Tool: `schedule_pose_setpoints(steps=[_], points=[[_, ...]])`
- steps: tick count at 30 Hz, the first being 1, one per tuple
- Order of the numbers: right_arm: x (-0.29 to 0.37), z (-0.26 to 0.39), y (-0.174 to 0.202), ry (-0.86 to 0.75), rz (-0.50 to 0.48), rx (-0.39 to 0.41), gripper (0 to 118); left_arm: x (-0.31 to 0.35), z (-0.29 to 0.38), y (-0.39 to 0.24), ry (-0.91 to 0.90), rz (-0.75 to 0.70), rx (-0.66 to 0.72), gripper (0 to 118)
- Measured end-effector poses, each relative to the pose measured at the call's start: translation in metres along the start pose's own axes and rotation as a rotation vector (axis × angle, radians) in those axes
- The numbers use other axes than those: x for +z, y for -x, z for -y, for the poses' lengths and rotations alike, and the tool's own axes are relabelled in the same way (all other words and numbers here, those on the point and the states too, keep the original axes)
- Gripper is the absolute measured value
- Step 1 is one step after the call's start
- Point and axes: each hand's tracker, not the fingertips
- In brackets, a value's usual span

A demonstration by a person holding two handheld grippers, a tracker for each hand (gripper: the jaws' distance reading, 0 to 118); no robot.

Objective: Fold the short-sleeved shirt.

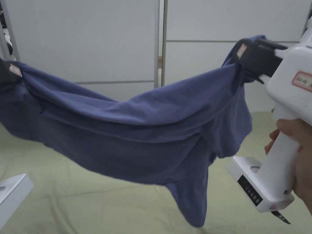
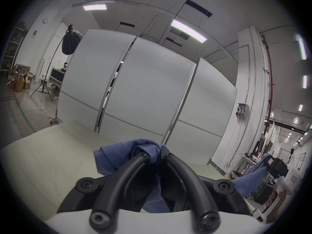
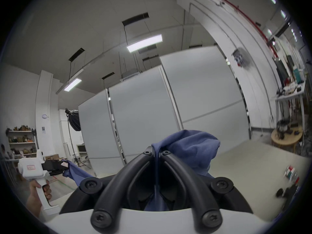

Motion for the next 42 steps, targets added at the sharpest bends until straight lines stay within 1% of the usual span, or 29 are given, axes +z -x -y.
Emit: schedule_pose_setpoints(steps=[3,6,7,10,13,15,16,18,20,22,24,26,27,28,30,31,33,34,35,36,37,38,39,40,41,42], points=[[0.009,0.008,0.0,0.005,0.005,0.022,5,0.0,0.013,0.0,0.012,0.001,-0.009,10],[0.025,0.032,-0.002,0.068,0.027,0.038,5,0.006,0.043,0.005,0.096,-0.047,-0.034,10],[0.033,0.041,-0.005,0.09,0.034,0.032,5,0.011,0.053,0.007,0.121,-0.064,-0.036,10],[0.065,0.077,-0.01,0.216,0.057,-0.037,5,0.038,0.096,0.011,0.237,-0.129,-0.063,10],[0.099,0.115,-0.016,0.338,0.098,-0.07,5,0.065,0.14,0.013,0.363,-0.184,-0.109,10],[0.121,0.141,-0.02,0.433,0.127,-0.131,5,0.087,0.169,0.015,0.453,-0.208,-0.1,10],[0.132,0.155,-0.023,0.492,0.133,-0.16,5,0.101,0.184,0.017,0.492,-0.196,-0.097,10],[0.151,0.175,-0.026,0.584,0.159,-0.194,5,0.12,0.207,0.021,0.563,-0.215,-0.138,10],[0.171,0.187,-0.027,0.672,0.178,-0.2,5,0.138,0.223,0.022,0.611,-0.252,-0.174,10],[0.187,0.195,-0.029,0.78,0.185,-0.198,5,0.158,0.237,0.026,0.654,-0.291,-0.158,10],[0.2,0.202,-0.033,0.852,0.227,-0.216,5,0.167,0.251,0.033,0.722,-0.306,-0.164,10],[0.206,0.211,-0.043,0.913,0.269,-0.258,5,0.17,0.267,0.042,0.767,-0.353,-0.157,10],[0.208,0.218,-0.048,0.962,0.298,-0.276,5,0.168,0.274,0.048,0.811,-0.364,-0.151,10],[0.208,0.224,-0.054,1.02,0.32,-0.294,5,0.167,0.28,0.052,0.816,-0.366,-0.137,10],[0.207,0.239,-0.066,1.119,0.321,-0.347,5,0.163,0.294,0.061,0.88,-0.386,-0.144,10],[0.209,0.245,-0.07,1.152,0.32,-0.345,5,0.162,0.299,0.065,0.902,-0.386,-0.142,10],[0.209,0.254,-0.074,1.193,0.347,-0.298,5,0.162,0.307,0.074,0.908,-0.385,-0.127,10],[0.209,0.256,-0.075,1.196,0.348,-0.285,5,0.164,0.307,0.075,0.909,-0.389,-0.107,10],[0.212,0.255,-0.074,1.187,0.346,-0.291,6,0.166,0.305,0.079,0.9,-0.389,-0.064,10],[0.215,0.25,-0.075,1.172,0.341,-0.305,6,0.17,0.3,0.082,0.871,-0.375,-0.013,17],[0.217,0.243,-0.073,1.125,0.313,-0.315,13,0.174,0.293,0.083,0.847,-0.368,0.019,34],[0.221,0.234,-0.072,1.07,0.289,-0.3,33,0.18,0.283,0.083,0.806,-0.339,0.044,65],[0.224,0.22,-0.067,1.01,0.263,-0.261,75,0.189,0.27,0.082,0.742,-0.301,0.052,103],[0.225,0.208,-0.062,0.964,0.249,-0.211,104,0.2,0.255,0.08,0.635,-0.253,0.042,115],[0.225,0.195,-0.057,0.904,0.239,-0.159,117,0.208,0.239,0.075,0.532,-0.224,0.031,118],[0.226,0.178,-0.051,0.807,0.222,-0.102,118,0.215,0.22,0.067,0.434,-0.227,0.006,118]])
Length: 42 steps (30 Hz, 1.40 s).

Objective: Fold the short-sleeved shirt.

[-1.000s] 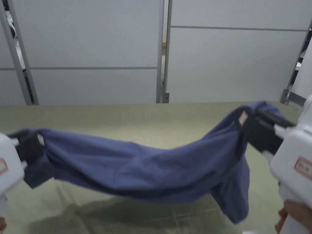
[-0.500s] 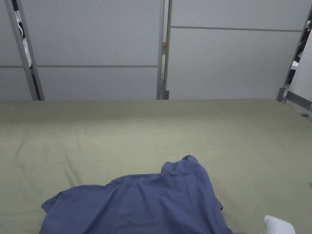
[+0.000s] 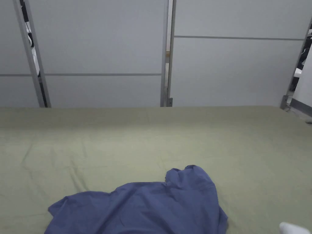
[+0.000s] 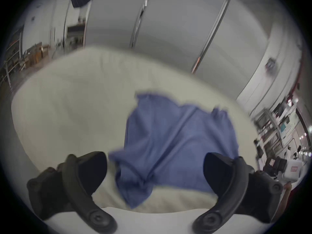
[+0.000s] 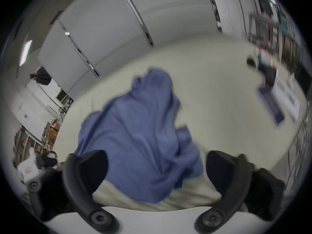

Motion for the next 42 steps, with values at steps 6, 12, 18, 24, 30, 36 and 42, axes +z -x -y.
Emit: schedule_pose_setpoints(steps=[6,12,18,24,30,36,42], points=[[0.059,-0.054,0.047,-0.434,-0.027,0.11,118,0.075,-0.059,-0.027,-0.567,0.071,-0.12,118],[0.054,-0.064,0.071,-0.55,-0.097,0.054,3,0.087,-0.068,-0.05,-0.663,-0.035,-0.301,0],[0.013,-0.058,0.073,-0.46,-0.118,0.06,3,0.024,-0.084,-0.018,-0.387,0.041,-0.174,0],[-0.03,-0.06,0.066,-0.38,-0.097,0.059,3,-0.126,-0.118,0.026,0.15,0.033,-0.016,26],[-0.073,-0.067,0.055,-0.319,-0.059,0.075,3,-0.263,-0.114,0.05,0.412,-0.151,-0.013,118],[-0.116,-0.073,0.045,-0.255,-0.021,0.073,3,-0.323,-0.071,0.049,0.483,-0.262,-0.08,110],[-0.164,-0.082,0.032,-0.138,0.057,0.067,63,-0.302,-0.049,0.009,0.344,-0.194,-0.396,12]])
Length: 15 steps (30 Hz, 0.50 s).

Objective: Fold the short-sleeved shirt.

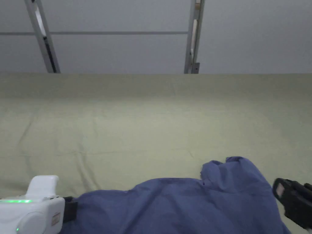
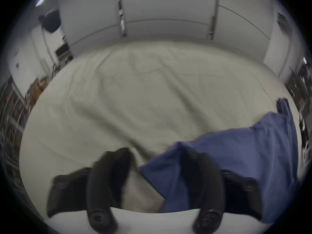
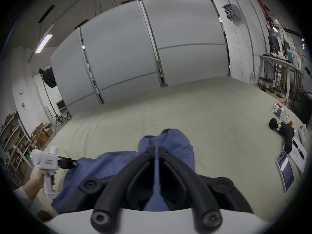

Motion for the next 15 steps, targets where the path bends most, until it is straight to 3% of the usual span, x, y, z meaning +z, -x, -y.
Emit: schedule_pose_setpoints(steps=[1,2,4,7,11,12,14,15], points=[[-0.01,-0.001,-0.002,0.028,0.023,0.011,100,0.002,0.002,-0.009,-0.012,-0.006,-0.049,7],[-0.024,-0.002,-0.004,0.053,0.045,0.034,118,0.002,0.003,-0.018,-0.021,-0.023,-0.118,7],[-0.047,-0.001,-0.012,0.103,0.062,0.056,118,0.001,0.007,-0.031,-0.042,-0.104,-0.243,6],[-0.083,0.001,-0.029,0.173,0.083,0.03,118,0.01,0.007,-0.023,-0.051,-0.04,-0.16,6],[-0.137,0.01,-0.061,0.312,0.206,-0.064,118,0.032,0.005,-0.003,-0.072,0.023,-0.054,6],[-0.149,0.013,-0.067,0.364,0.197,-0.113,117,0.038,0.004,0.003,-0.103,0.02,-0.064,6],[-0.161,0.015,-0.068,0.443,0.162,-0.172,101,0.053,0.002,0.002,-0.092,0.019,-0.04,6],[-0.158,0.012,-0.054,0.385,0.218,-0.047,101,0.058,0.001,0.003,-0.096,0.027,-0.022,6]])
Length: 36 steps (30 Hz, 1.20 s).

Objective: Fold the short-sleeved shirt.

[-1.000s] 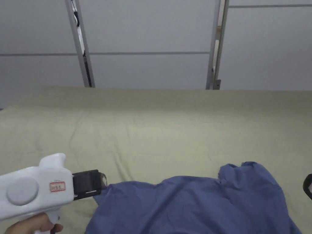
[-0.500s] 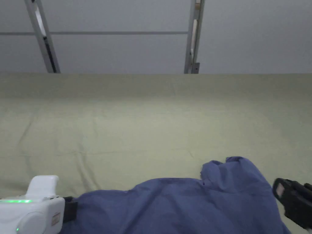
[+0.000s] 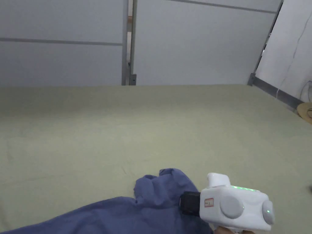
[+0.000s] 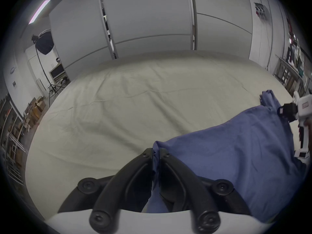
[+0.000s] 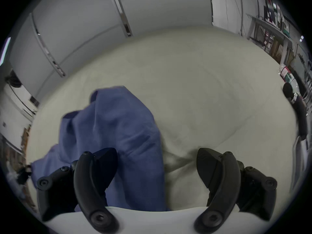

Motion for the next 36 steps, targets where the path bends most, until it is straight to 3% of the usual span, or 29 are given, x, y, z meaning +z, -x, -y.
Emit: schedule_pose_setpoints(steps=[1,2,4,5,9,15,19,26,36], points=[[0.003,-0.002,0.009,-0.001,-0.029,0.069,95,0.004,-0.001,0.001,-0.011,0.01,0.015,6],[0.004,-0.002,0.015,-0.003,-0.076,0.111,76,0.008,-0.002,0.001,-0.016,0.015,0.024,6],[0.013,0.003,0.031,-0.024,-0.064,0.193,8,0.016,-0.005,-0.001,-0.028,0.012,0.036,6],[0.017,0.005,0.035,-0.034,-0.113,0.183,5,0.022,-0.006,-0.003,-0.048,0.012,0.041,6],[0.063,0.016,0.029,-0.088,-0.285,-0.022,5,0.066,-0.003,-0.007,-0.191,0.036,0.074,6],[0.206,0.044,0.002,-0.516,-0.412,-0.08,5,0.167,0.006,-0.005,-0.429,0.018,0.203,6],[0.306,0.072,-0.008,-0.814,-0.419,-0.057,5,0.234,0.016,0.006,-0.612,-0.013,0.298,6],[0.42,0.105,0.001,-1.228,-0.305,0.058,4,0.342,0.025,-0.001,-0.954,-0.058,0.356,6],[0.457,0.072,0.012,-1.305,-0.356,0.071,4,0.367,-0.011,0.009,-1.038,-0.012,0.373,6]])
